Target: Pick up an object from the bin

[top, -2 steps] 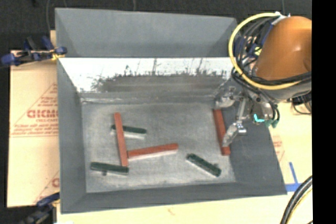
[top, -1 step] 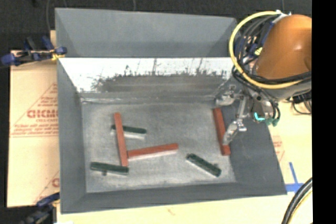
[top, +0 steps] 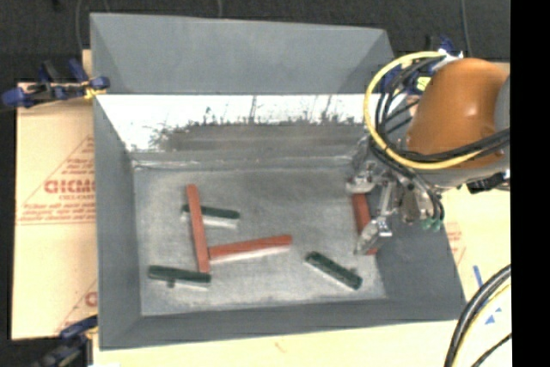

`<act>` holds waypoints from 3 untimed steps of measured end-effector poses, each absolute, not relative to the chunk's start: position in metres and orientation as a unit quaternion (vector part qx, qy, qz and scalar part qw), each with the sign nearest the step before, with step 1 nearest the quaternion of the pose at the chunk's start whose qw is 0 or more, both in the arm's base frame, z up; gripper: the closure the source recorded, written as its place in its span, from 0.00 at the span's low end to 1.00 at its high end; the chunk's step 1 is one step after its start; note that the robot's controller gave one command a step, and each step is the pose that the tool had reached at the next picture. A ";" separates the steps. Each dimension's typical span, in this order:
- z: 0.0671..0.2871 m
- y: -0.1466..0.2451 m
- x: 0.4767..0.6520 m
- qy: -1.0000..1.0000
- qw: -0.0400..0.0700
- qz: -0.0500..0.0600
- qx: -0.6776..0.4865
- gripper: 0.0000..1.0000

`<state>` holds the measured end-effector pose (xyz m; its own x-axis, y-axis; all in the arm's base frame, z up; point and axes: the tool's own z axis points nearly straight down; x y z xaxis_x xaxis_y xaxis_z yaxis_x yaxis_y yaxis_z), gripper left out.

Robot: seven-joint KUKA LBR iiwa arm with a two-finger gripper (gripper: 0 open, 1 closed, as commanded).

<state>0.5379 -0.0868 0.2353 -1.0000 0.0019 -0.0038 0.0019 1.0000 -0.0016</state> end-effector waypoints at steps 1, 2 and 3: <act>0.111 -0.055 0.528 1.000 0.001 -0.001 0.030 0.00; 0.111 -0.055 0.528 1.000 0.001 -0.001 0.030 0.00; 0.084 -0.040 0.560 1.000 -0.011 -0.002 -0.009 1.00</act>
Offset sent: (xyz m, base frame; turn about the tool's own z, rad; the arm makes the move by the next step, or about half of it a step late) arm -0.0028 0.0330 -0.1350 0.0048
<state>0.5598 -0.0398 0.0844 -0.9996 -0.0177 0.0218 -0.0178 0.9998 -0.0043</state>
